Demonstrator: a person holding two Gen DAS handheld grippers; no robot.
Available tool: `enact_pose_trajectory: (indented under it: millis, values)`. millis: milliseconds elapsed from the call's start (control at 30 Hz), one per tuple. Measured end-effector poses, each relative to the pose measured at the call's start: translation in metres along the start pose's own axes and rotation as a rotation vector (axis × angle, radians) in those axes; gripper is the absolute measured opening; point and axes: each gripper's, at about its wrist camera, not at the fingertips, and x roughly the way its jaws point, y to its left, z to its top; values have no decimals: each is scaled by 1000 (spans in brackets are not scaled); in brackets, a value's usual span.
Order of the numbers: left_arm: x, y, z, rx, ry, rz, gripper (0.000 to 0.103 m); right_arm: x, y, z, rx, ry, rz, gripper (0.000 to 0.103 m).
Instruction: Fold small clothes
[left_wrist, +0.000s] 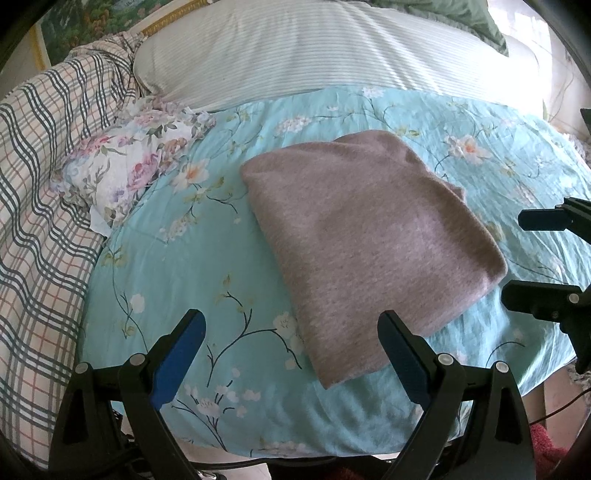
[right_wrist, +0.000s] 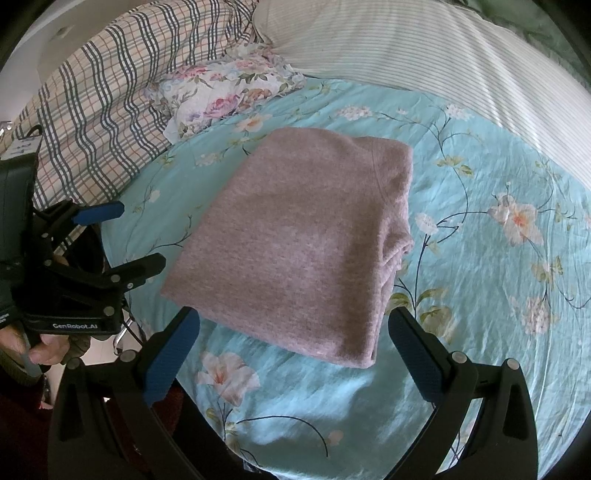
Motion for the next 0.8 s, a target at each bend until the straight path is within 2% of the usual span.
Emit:
enact_pose_trajectory:
  millis: [800]
  values:
    - [2,4,8,-9,-5,5,95,-2,-7,10,-4,-11,9,102]
